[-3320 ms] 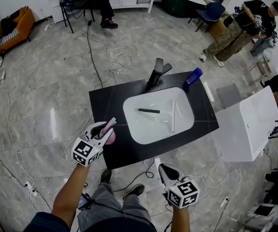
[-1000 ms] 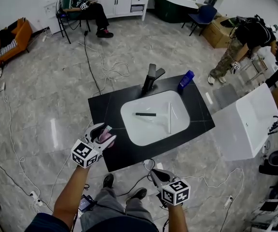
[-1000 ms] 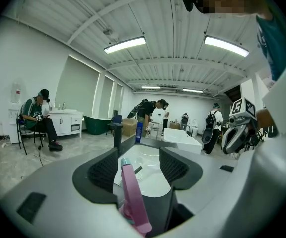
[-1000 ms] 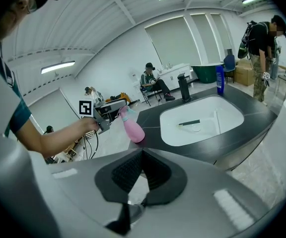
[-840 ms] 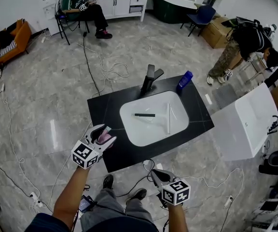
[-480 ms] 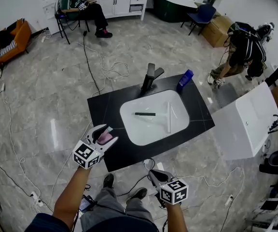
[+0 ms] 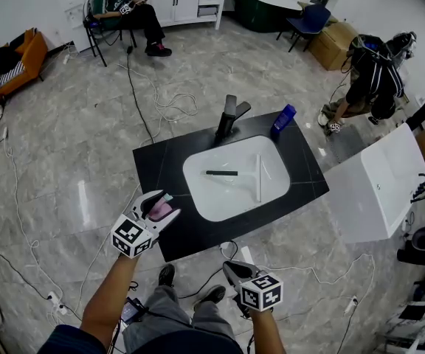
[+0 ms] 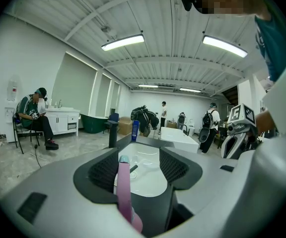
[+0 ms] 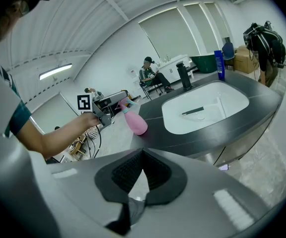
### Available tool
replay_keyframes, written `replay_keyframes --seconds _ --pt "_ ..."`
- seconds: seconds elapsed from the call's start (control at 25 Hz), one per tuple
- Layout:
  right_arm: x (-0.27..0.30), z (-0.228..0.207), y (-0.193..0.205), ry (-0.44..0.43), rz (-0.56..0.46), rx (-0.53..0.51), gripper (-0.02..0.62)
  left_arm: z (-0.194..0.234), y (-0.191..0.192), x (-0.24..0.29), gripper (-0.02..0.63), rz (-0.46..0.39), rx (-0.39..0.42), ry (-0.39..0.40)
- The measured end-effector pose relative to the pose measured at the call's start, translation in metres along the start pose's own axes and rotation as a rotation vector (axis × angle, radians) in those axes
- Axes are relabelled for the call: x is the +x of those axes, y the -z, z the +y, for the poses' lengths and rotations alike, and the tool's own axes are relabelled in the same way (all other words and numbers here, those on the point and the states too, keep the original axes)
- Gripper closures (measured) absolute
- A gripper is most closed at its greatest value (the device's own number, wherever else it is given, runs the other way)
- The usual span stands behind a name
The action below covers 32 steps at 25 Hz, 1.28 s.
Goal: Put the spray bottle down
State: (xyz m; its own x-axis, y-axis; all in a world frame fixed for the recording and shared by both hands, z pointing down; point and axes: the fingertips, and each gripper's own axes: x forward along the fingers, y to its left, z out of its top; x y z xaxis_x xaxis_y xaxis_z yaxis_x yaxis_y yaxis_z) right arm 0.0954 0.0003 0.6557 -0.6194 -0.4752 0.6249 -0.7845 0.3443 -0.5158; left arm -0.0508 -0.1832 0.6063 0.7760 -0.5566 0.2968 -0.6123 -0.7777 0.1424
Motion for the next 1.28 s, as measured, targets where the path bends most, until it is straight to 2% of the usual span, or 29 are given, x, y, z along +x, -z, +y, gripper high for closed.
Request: replay_keyframes --seconds 1.28 --pt "-0.011 -0.031 -0.012 0.027 -0.032 0.047 0.584 -0.011 -0.020 0.021 0.356 0.021 0.035 0.037"
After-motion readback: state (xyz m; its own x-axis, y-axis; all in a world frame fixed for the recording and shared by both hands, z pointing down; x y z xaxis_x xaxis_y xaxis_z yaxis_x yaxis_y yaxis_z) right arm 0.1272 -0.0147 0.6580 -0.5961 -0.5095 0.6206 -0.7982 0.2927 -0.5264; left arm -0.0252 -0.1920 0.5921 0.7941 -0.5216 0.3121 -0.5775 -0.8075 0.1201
